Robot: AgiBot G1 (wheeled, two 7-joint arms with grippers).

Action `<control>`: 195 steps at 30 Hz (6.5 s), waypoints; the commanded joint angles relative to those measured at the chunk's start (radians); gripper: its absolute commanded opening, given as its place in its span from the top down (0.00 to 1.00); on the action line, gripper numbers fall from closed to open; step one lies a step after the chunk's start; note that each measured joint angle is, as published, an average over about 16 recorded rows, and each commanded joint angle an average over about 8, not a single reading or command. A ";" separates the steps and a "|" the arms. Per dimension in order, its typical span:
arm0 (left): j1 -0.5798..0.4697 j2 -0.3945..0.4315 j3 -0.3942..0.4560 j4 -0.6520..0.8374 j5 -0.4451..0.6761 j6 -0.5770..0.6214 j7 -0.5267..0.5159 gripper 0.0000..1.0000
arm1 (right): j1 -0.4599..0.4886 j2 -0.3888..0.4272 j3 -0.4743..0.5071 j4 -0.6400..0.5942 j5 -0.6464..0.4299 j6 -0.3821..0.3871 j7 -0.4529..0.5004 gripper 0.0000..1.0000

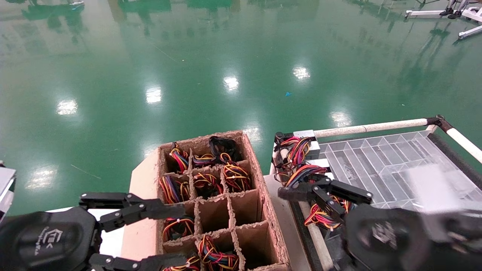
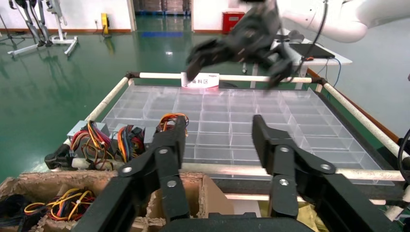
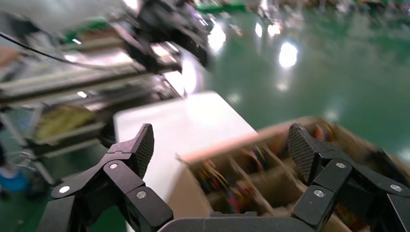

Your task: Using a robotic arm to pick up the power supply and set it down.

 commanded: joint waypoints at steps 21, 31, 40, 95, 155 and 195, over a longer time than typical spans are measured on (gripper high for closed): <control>0.000 0.000 0.001 0.000 0.000 0.000 0.000 1.00 | 0.251 -0.304 -0.239 -0.158 -0.593 0.288 -0.036 0.00; 0.000 0.000 0.001 0.000 -0.001 0.000 0.000 0.17 | 0.355 -0.475 -0.293 -0.378 -0.689 0.342 -0.158 0.95; 0.000 0.000 0.001 0.000 -0.001 0.000 0.001 0.00 | 0.408 -0.586 -0.286 -0.607 -0.687 0.410 -0.291 1.00; -0.001 -0.001 0.003 0.000 -0.002 -0.001 0.001 0.00 | 0.590 -0.563 -0.165 -0.915 -0.489 0.235 -0.530 1.00; -0.001 -0.002 0.004 0.000 -0.003 -0.002 0.002 0.00 | 0.174 0.406 0.051 -0.075 -0.203 -0.003 -0.018 1.00; -0.001 -0.002 0.005 0.000 -0.003 -0.002 0.003 0.00 | 0.272 0.231 -0.082 -0.213 -0.346 -0.125 -0.071 1.00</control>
